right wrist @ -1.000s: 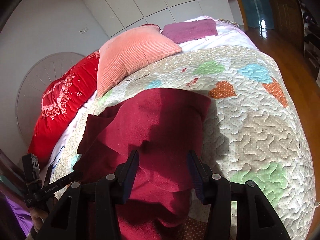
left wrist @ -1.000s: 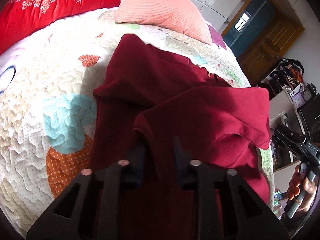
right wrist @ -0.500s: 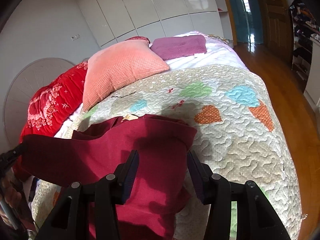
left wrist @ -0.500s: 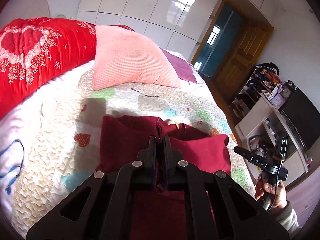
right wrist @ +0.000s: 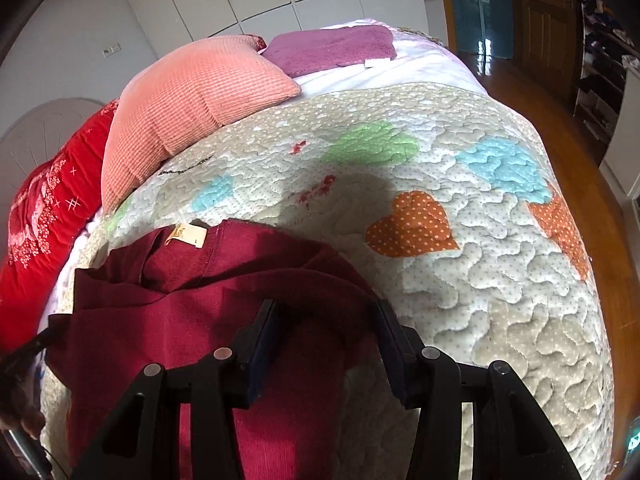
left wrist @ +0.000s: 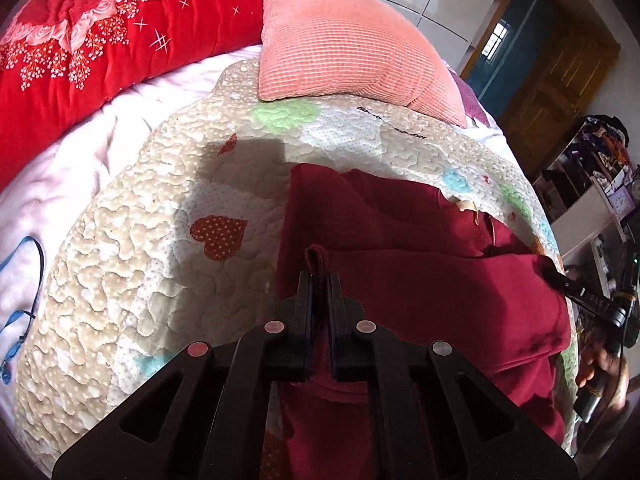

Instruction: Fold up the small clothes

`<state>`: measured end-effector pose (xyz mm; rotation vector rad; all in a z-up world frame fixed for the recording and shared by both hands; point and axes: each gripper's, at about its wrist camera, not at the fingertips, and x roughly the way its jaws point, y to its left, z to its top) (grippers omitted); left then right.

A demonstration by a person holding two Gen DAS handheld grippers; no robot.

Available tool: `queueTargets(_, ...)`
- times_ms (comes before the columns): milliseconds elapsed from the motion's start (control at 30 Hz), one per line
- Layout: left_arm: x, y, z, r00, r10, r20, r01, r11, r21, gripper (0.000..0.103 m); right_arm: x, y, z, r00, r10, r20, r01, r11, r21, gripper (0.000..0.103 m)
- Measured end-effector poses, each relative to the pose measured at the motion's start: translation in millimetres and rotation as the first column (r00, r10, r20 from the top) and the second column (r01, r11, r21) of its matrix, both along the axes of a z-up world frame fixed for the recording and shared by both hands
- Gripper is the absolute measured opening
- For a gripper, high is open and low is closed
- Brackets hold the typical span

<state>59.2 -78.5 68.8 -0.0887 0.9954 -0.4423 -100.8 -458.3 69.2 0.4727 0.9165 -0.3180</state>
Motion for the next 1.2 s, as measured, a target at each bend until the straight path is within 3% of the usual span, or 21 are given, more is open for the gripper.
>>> queueTargets(100, 4, 6, -3, 1.0, 0.013, -0.018, -0.013, 1.0, -0.022, 0.005, -36, 9, 10, 0.997, 0.058, 0.042, -0.06, 0.996, 0.061, 0.052)
queueTargets(267, 0, 1, -1, 1.0, 0.002, -0.003, -0.002, 1.0, 0.001, 0.005, -82, 36, -1, 0.991, 0.131, 0.011, -0.131, 0.991, 0.0, 0.056)
queueTargets(433, -3, -6, 0, 1.0, 0.006, 0.001, -0.006, 1.0, 0.007, 0.005, -75, 48, -26, 0.99, 0.144, -0.008, -0.144, 0.988, -0.048, 0.056)
queueTargets(467, -4, -7, 0, 1.0, 0.009, 0.002, -0.009, 1.0, 0.011, 0.005, -69, 49, -28, 0.991, 0.137, 0.0, -0.137, 0.988, -0.075, 0.051)
queueTargets(500, -5, -7, -1, 1.0, 0.012, 0.003, -0.012, 1.0, 0.017, 0.005, -65, 49, -28, 0.993, 0.12, 0.014, -0.118, 0.988, -0.099, 0.035)
queueTargets(567, -6, -8, -1, 1.0, 0.015, 0.0, -0.015, 1.0, 0.021, 0.005, -62, 44, -22, 0.994, 0.087, 0.07, -0.083, 0.995, -0.06, 0.013)
queueTargets(633, -7, -8, -1, 1.0, 0.018, 0.005, -0.018, 0.999, 0.028, 0.005, -71, 44, -7, 0.993, 0.059, 0.106, -0.052, 0.996, -0.071, 0.012)
queueTargets(700, -7, -8, -2, 1.0, 0.014, 0.007, -0.014, 0.999, 0.03, 0.005, -85, 53, 4, 0.995, 0.068, 0.071, -0.056, 0.987, -0.148, 0.012)
queueTargets(833, -4, -13, -16, 1.0, 0.01, -0.015, -0.01, 0.999, 0.044, 0.005, -93, 61, -23, 0.992, 0.107, -0.067, -0.117, 0.979, -0.168, 0.012)
queueTargets(867, -4, -13, -19, 1.0, 0.014, -0.019, -0.013, 0.999, 0.047, 0.005, -96, 60, -25, 0.991, 0.119, -0.065, -0.128, 0.98, -0.152, 0.012)
queueTargets(933, -5, -11, -18, 1.0, 0.012, -0.014, -0.011, 0.999, 0.045, 0.005, -106, 50, -11, 0.993, 0.118, -0.016, -0.119, 0.989, -0.084, 0.013)
queueTargets(1067, -3, -6, -5, 1.0, -0.005, 0.015, 0.005, 0.999, 0.032, 0.005, -122, 16, 24, 0.99, -0.015, 0.14, 0.01, 0.999, 0.032, 0.045)
queueTargets(1200, 1, -13, -4, 1.0, -0.004, 0.021, 0.003, 0.999, 0.047, 0.005, -84, -4, 24, 0.986, -0.061, 0.157, 0.052, 0.997, 0.063, 0.046)
